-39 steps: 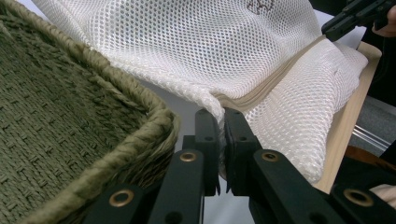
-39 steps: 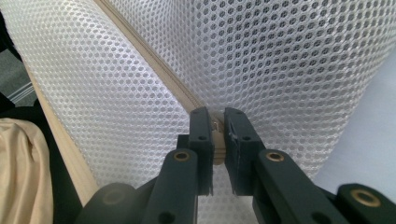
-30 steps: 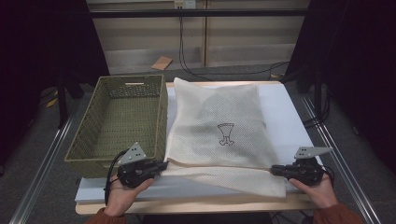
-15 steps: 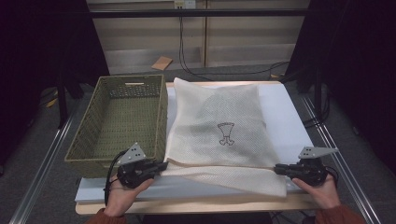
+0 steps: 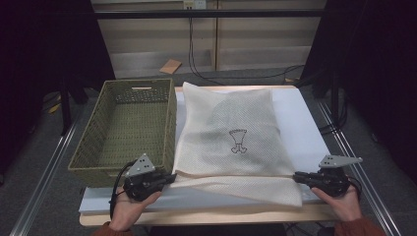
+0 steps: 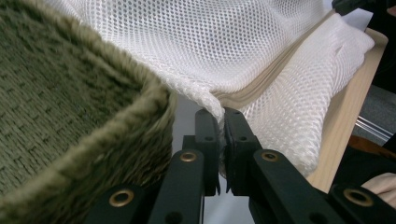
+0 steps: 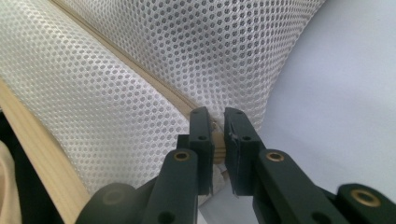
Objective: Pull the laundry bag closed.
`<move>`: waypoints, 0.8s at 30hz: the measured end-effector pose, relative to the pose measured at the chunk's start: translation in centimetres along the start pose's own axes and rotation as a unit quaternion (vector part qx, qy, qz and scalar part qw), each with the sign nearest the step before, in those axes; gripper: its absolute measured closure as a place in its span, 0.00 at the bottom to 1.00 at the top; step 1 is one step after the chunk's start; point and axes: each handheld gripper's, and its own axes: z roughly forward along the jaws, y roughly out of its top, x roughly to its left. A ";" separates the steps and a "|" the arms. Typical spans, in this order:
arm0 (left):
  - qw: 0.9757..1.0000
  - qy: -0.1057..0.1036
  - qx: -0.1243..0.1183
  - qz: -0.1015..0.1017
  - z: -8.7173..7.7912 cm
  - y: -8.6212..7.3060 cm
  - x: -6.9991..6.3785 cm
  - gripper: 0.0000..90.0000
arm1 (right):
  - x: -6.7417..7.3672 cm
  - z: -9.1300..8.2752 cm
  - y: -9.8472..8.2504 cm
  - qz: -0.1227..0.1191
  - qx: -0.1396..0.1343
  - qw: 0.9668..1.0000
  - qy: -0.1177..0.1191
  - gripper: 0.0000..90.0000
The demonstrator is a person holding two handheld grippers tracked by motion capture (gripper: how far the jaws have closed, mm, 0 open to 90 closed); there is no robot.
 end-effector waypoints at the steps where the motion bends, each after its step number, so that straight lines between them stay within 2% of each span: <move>1: 1.000 0.004 0.006 0.005 0.1 -0.1 -0.1 0.95 | 0.0 0.1 0.1 0.003 0.002 1.000 -0.007 0.92; 5: 1.000 0.001 0.010 0.005 0.3 -0.8 -0.4 0.95 | 0.1 0.2 0.1 0.002 0.004 1.000 -0.010 0.92; 10: 0.999 0.002 0.031 0.025 1.3 -1.4 -0.9 0.95 | 0.0 0.3 0.0 0.009 0.007 1.000 -0.021 0.92; 11: 0.999 0.004 0.039 0.022 1.5 -1.5 -1.1 0.95 | -0.1 0.4 -0.1 0.011 0.006 1.000 -0.026 0.92; 13: 0.998 0.010 0.057 0.038 2.1 -1.8 -1.2 0.95 | -0.2 0.5 -0.2 0.014 0.006 1.000 -0.024 0.92; 17: 0.997 0.004 0.071 0.039 3.1 -2.6 -1.5 0.95 | -0.1 0.7 -0.1 0.013 0.006 0.999 -0.041 0.92; 19: 0.995 0.013 0.082 0.047 3.4 -2.7 -1.7 0.95 | -0.2 0.8 -0.1 0.011 0.010 0.999 -0.047 0.92; 21: 0.996 0.010 0.080 0.033 3.8 -3.0 -1.7 0.94 | -0.2 0.9 0.0 0.008 0.012 0.998 -0.056 0.92; 24: 0.996 0.011 0.081 0.029 4.3 -3.5 -1.5 0.94 | -0.5 1.2 -0.1 0.019 0.010 0.998 -0.052 0.92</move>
